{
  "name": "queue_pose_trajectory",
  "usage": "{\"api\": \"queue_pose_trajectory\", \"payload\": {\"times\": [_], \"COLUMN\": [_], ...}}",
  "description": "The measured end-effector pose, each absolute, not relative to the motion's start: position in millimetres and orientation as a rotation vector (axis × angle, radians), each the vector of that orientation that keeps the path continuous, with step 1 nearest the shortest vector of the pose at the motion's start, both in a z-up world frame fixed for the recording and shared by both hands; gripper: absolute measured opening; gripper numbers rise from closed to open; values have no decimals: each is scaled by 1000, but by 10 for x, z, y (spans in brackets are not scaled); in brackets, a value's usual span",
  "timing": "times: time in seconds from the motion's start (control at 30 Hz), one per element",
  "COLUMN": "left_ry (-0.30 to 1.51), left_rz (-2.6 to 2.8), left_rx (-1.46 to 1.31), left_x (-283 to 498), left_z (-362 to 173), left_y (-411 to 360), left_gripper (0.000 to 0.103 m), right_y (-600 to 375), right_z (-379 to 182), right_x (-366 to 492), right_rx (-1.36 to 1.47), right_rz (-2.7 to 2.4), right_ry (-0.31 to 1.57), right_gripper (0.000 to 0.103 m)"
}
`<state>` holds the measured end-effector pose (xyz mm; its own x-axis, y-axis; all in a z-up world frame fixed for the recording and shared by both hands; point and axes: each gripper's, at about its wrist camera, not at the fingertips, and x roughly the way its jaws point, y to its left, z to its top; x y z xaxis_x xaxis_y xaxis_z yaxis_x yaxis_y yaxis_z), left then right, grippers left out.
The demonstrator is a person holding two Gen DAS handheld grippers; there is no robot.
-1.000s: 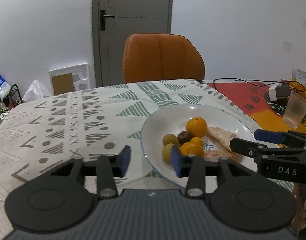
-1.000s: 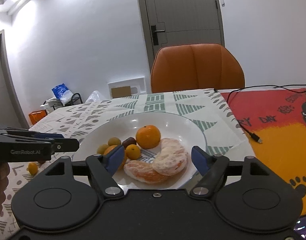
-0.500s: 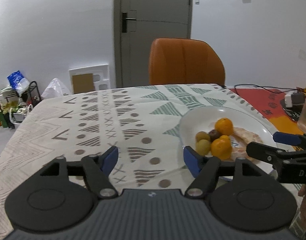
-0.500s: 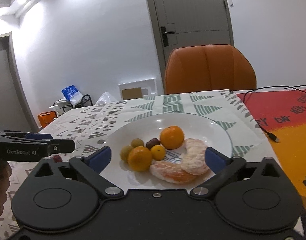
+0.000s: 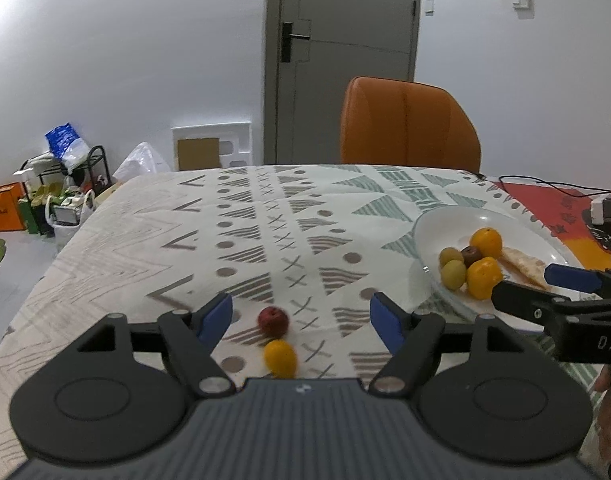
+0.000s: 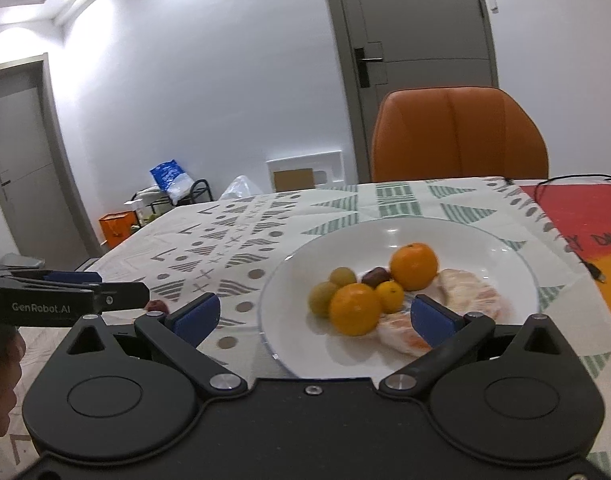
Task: Organize fruits
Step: 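Move both open grippers away from the plate toward the loose fruits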
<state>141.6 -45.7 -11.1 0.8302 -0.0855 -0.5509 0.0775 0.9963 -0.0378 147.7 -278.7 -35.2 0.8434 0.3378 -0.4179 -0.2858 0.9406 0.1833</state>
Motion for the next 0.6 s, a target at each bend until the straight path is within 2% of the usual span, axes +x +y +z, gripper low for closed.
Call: {"api": "queue_pose_trajectory", "payload": {"times": [0.6], "left_ry": [623], "left_rz": [-44], "left_rx": [-71], "left_x": [1237], "left_z": [-382], "left_y": [-162], "left_gripper": [74], "right_y": [-2383], "right_z": [-415], "right_x": [1349], "right_rx": [76], "right_rz": [429], "right_ry": [481], "right_gripper": [103]}}
